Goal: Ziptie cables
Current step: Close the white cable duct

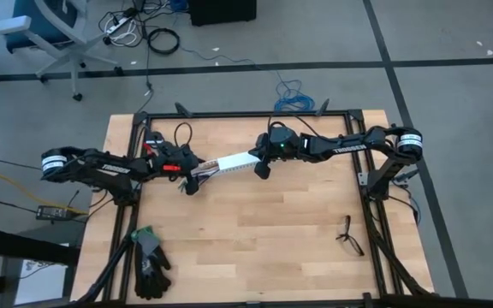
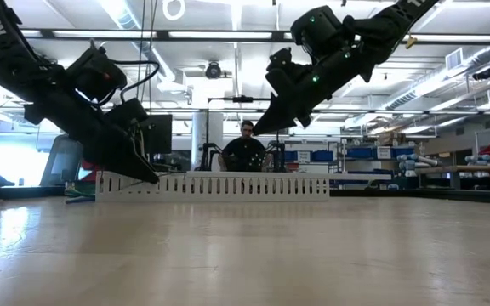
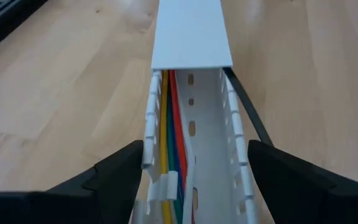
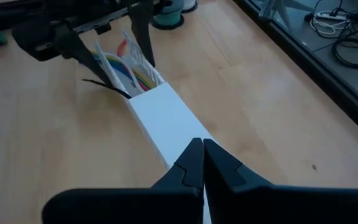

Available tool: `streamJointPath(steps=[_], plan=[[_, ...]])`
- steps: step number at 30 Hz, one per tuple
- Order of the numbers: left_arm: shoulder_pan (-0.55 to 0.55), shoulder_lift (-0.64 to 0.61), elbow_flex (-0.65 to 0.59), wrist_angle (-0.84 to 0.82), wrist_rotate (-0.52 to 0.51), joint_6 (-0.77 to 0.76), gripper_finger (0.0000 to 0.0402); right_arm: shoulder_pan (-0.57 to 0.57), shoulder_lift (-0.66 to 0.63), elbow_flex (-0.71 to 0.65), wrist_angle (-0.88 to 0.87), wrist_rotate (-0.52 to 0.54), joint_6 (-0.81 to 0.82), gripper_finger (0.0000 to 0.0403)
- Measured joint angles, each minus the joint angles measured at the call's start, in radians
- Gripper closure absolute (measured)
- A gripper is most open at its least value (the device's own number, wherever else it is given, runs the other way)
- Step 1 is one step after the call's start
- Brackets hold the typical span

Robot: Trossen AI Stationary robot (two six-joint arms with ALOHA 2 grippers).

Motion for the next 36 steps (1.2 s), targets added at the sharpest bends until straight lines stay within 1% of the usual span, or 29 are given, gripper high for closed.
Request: streamJointPath(steps=[4, 8, 11, 13, 16, 18, 30, 36], plan=[[0.0, 0.009, 0.0, 0.003, 0.01, -0.041, 0.0103, 0.0, 0.0, 0.0, 0.0, 0.0, 0.0, 0.0403], [0.0, 0.009, 0.0, -0.003, 0.058, -0.052, 0.0103, 0.0, 0.0, 0.0, 0.0, -0.001, 0.002, 0.0403], [0.0, 0.013, 0.0, -0.016, 0.053, -0.077, 0.0104, 0.0, 0.0, 0.0, 0.001, -0.013, 0.002, 0.0403], [0.0, 0.021, 0.0, -0.018, 0.028, -0.074, 0.0104, 0.0, 0.0, 0.0, 0.002, -0.016, 0.003, 0.0403], [0.0, 0.025, 0.001, -0.013, -0.059, -0.052, 0.0104, 0.0, 0.0, 0.0, 0.002, -0.018, 0.008, 0.0403], [0.0, 0.025, 0.001, 0.002, -0.07, -0.048, 0.0104, 0.004, 0.0, 0.0, 0.003, -0.018, 0.008, 0.0403], [0.0, 0.025, 0.001, 0.085, -0.056, -0.098, 0.0104, 0.01, 0.0, 0.0, 0.003, -0.019, 0.007, 0.0403], [0.0, 0.025, 0.001, 0.085, -0.006, -0.102, 0.0101, 0.013, 0.0, 0.0, 0.003, -0.019, 0.006, 0.0403]])
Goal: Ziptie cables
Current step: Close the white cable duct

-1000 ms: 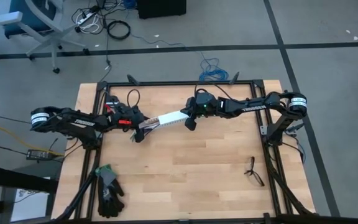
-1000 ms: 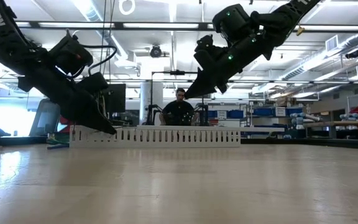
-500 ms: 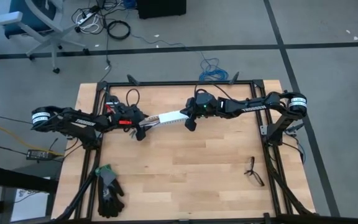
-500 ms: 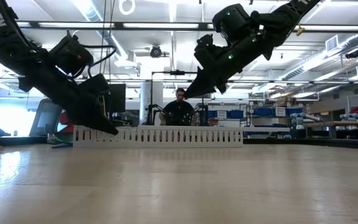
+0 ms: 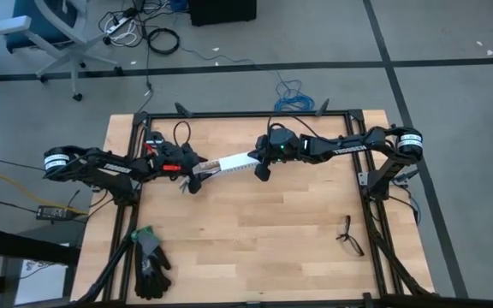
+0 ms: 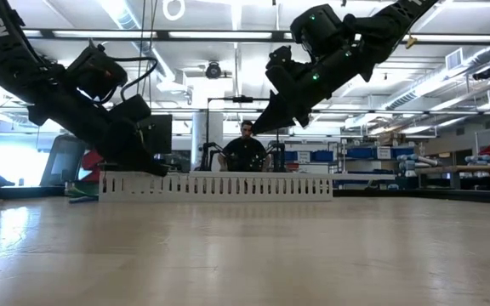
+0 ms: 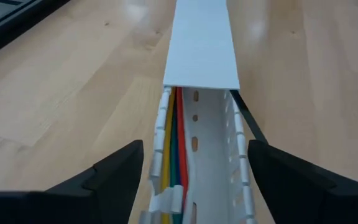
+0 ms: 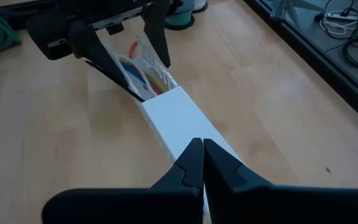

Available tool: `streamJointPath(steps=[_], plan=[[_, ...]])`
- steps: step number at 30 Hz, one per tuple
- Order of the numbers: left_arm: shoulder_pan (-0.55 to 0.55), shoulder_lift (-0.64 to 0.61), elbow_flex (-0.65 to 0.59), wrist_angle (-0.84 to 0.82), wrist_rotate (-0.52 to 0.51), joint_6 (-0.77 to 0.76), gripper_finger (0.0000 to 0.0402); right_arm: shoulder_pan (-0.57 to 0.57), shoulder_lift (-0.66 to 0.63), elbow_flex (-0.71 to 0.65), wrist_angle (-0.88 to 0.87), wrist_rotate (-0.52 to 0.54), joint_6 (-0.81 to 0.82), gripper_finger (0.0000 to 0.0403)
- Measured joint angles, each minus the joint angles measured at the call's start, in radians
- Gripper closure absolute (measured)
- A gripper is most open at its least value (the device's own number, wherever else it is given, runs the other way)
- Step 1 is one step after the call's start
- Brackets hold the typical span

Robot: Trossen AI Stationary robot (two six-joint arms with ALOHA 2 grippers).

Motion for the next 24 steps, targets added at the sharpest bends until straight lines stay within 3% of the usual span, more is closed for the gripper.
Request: streamJointPath(steps=[6, 12, 24], plan=[[0.0, 0.0, 0.0, -0.004, 0.004, -0.002, 0.0098, 0.0, 0.0, 0.0, 0.0, 0.0, 0.0, 0.0403], [0.0, 0.0, 0.0, -0.021, 0.071, -0.029, 0.0087, 0.0, 0.0, 0.0, 0.0, -0.001, -0.001, 0.0403], [0.0, 0.0, 0.0, -0.026, 0.031, -0.026, 0.0006, 0.005, 0.0, 0.0, 0.0, -0.001, 0.0, 0.0403]])
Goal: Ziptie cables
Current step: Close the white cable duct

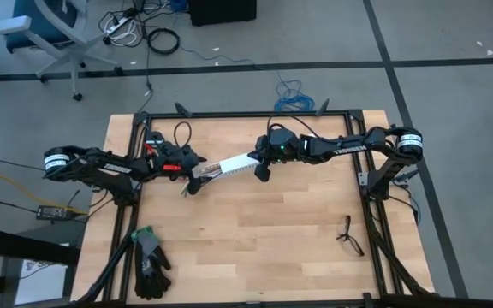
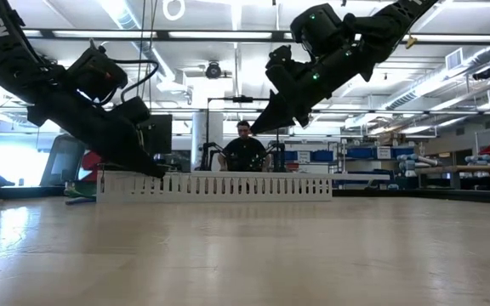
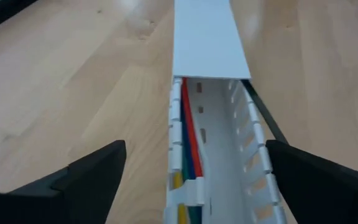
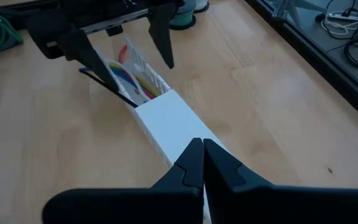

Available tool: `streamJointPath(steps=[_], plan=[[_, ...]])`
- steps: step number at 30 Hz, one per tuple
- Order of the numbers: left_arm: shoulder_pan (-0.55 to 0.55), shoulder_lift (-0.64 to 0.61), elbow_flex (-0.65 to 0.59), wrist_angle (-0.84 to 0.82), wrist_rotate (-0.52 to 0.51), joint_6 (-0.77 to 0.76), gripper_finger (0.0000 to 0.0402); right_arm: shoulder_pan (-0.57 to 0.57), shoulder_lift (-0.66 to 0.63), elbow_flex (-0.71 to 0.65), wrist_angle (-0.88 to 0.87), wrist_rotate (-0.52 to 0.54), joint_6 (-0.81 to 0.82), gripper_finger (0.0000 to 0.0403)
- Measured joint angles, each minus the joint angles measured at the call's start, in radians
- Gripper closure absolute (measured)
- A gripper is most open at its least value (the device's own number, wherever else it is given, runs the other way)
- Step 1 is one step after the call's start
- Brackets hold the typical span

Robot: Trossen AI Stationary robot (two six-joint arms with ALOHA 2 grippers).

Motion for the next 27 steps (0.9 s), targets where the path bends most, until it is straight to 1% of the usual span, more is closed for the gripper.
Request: streamJointPath(steps=[5, 13, 19, 23, 25, 27], plan=[[0.0, 0.0, 0.0, 0.021, -0.003, -0.004, 0.0006, 0.006, 0.0, 0.0, 0.0, 0.0, 0.0, 0.0403], [0.0, 0.0, 0.0, 0.037, -0.001, -0.075, 0.0007, 0.006, 0.0, 0.0, 0.0, 0.0, 0.0, 0.0403], [0.0, 0.0, 0.0, 0.045, 0.083, -0.09, 0.0007, 0.006, 0.0, 0.0, 0.0, 0.0, 0.0, 0.0403], [0.0, 0.0, 0.0, 0.088, 0.132, -0.105, 0.0007, 0.006, 0.0, 0.0, 0.0, 0.0, 0.0, 0.0403], [-0.001, 0.0, 0.0, 0.092, 0.141, -0.104, 0.0007, 0.007, 0.0, 0.0, 0.0, 0.0, 0.0, 0.0403], [-0.001, 0.0, 0.0, 0.074, 0.121, -0.095, 0.0007, 0.008, 0.0, 0.0, 0.0, 0.0, 0.001, 0.0403]])
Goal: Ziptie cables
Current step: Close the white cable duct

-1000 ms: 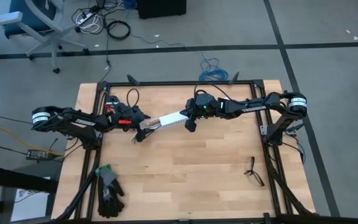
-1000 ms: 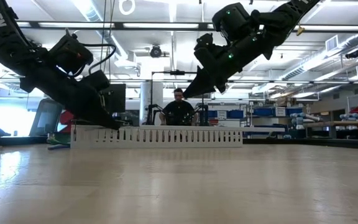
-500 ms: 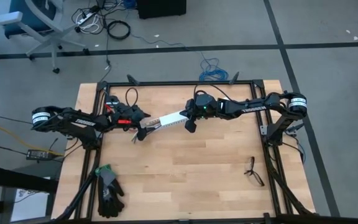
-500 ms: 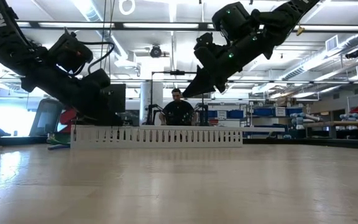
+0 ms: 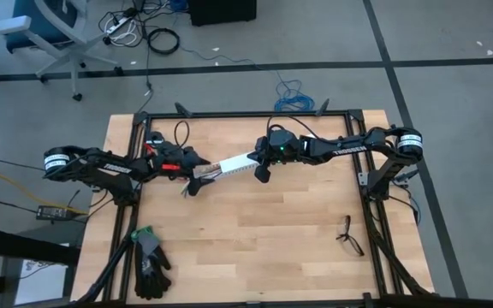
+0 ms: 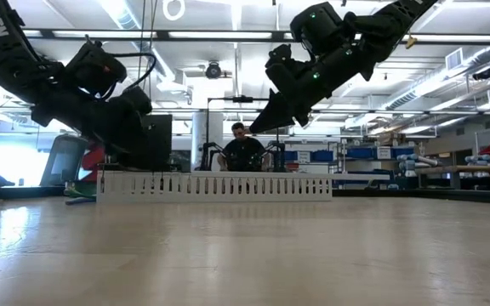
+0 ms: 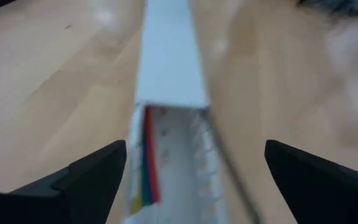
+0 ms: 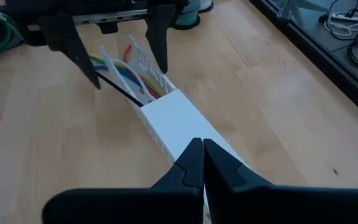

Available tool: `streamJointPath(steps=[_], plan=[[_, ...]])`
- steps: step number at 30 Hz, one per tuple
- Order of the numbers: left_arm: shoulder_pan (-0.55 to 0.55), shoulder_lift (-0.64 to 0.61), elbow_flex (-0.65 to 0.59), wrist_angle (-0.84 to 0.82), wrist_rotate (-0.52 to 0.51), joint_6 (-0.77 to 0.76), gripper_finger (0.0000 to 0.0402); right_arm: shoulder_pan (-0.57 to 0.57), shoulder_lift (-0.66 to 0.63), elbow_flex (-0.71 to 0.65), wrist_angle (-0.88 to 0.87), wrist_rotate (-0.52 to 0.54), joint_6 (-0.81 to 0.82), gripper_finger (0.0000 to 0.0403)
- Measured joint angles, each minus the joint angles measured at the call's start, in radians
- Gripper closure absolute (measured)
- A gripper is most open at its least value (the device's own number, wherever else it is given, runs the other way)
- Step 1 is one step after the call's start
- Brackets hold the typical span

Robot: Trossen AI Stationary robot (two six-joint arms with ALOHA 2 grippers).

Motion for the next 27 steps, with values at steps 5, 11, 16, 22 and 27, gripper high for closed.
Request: streamJointPath(steps=[5, 11, 16, 22, 27], plan=[[-0.021, 0.001, 0.0, -0.081, -0.148, 0.064, 0.0007, 0.001, 0.0, 0.0, 0.0, 0.0, 0.0, 0.0403], [-0.037, 0.003, 0.0, -0.076, -0.176, 0.096, 0.0007, 0.001, 0.0, 0.0, 0.0, 0.0, 0.001, 0.0403], [-0.047, 0.061, 0.0, -0.035, -0.176, 0.094, 0.0007, 0.002, 0.003, 0.001, -0.001, -0.022, 0.025, 0.0403], [-0.061, 0.158, 0.012, 0.079, -0.177, 0.076, 0.0007, 0.005, 0.003, 0.001, 0.0, -0.03, 0.029, 0.0403], [-0.061, 0.199, 0.046, 0.078, -0.177, 0.073, 0.0007, 0.005, 0.032, 0.0, -0.007, -0.034, 0.051, 0.0403]])
